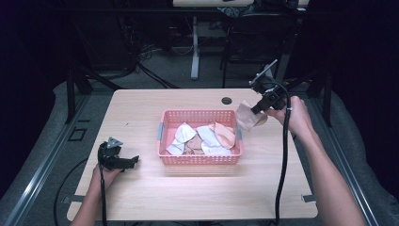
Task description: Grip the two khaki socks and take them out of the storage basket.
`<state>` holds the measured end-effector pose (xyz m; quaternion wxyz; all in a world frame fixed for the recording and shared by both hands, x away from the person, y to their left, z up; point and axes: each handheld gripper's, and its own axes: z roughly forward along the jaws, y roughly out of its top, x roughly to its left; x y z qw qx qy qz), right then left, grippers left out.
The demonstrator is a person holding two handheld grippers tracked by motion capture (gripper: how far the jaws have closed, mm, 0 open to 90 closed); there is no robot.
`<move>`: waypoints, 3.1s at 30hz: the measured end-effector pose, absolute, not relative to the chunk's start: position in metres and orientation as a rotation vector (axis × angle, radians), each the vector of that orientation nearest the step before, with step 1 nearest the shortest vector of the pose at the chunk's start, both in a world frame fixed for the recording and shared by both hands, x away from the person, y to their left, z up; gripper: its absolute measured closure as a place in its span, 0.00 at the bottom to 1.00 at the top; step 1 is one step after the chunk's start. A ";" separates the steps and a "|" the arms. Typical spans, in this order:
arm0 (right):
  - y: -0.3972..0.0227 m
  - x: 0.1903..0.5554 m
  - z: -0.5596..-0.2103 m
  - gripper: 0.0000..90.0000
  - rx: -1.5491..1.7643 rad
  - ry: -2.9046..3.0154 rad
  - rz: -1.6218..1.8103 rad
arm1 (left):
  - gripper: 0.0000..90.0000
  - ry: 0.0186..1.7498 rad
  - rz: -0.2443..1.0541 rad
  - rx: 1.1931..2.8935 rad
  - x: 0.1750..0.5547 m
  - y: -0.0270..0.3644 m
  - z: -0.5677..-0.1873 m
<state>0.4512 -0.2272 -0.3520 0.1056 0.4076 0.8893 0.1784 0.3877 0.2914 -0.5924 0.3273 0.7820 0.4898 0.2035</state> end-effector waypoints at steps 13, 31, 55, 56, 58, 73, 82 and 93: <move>-0.269 0.458 -0.384 0.96 1.360 2.576 0.517 | 0.00 1.283 0.535 2.046 0.388 0.291 -0.593; -0.302 0.466 -0.466 0.96 1.570 2.620 0.510 | 0.00 1.283 0.535 2.046 0.388 0.291 -0.593; -0.288 0.455 -0.446 0.04 1.441 2.554 0.553 | 0.00 1.282 0.534 2.047 0.388 0.291 -0.593; -0.285 0.454 -0.443 0.02 1.421 2.556 0.559 | 0.00 1.283 0.532 2.045 0.388 0.291 -0.593; -0.274 0.453 -0.435 0.00 1.374 2.557 0.578 | 0.00 1.283 0.532 2.045 0.388 0.291 -0.593; -0.205 0.459 -0.406 0.00 1.155 2.629 0.598 | 0.00 1.283 0.532 2.045 0.388 0.291 -0.593; -0.173 0.466 -0.409 0.00 1.090 2.675 0.589 | 0.00 1.280 0.529 2.049 0.388 0.291 -0.592; -0.140 0.479 -0.426 0.00 1.056 2.735 0.566 | 0.00 1.280 0.528 2.048 0.388 0.291 -0.592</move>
